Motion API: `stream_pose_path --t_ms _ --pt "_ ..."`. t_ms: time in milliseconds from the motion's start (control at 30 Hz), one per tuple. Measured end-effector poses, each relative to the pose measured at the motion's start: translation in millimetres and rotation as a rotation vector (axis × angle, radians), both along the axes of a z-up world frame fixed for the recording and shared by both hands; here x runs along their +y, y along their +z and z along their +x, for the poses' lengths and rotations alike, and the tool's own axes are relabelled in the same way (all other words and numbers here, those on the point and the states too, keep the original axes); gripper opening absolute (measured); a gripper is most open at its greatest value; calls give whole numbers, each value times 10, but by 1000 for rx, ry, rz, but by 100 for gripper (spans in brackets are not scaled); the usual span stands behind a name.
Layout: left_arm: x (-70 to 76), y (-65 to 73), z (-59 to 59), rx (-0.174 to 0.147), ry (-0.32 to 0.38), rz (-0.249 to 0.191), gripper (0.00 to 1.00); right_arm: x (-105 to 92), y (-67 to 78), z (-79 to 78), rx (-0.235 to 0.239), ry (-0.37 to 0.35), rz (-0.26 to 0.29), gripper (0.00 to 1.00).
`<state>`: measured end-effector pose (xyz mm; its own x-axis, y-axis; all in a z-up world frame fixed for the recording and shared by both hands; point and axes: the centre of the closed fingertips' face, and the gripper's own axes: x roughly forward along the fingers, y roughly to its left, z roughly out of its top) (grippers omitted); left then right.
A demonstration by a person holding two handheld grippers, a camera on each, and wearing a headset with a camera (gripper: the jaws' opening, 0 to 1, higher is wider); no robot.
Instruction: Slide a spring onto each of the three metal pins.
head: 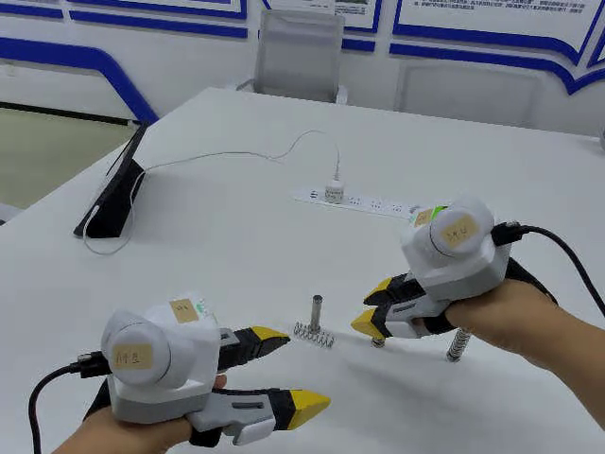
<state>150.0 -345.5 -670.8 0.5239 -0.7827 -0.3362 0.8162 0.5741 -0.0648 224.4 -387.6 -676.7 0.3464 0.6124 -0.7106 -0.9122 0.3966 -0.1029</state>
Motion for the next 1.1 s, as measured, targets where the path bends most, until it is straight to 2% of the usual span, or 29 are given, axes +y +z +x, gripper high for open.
stream_pose_path --t_ms 433,733,1100 --pt "20 6 7 0 6 -2 51 162 -99 -43 13 27 2 22" --pt "42 -4 13 1 12 -3 51 194 -266 -39 42 18 -24 22" --pt "75 -17 20 5 19 -2 50 212 -415 -4 52 4 -53 21"
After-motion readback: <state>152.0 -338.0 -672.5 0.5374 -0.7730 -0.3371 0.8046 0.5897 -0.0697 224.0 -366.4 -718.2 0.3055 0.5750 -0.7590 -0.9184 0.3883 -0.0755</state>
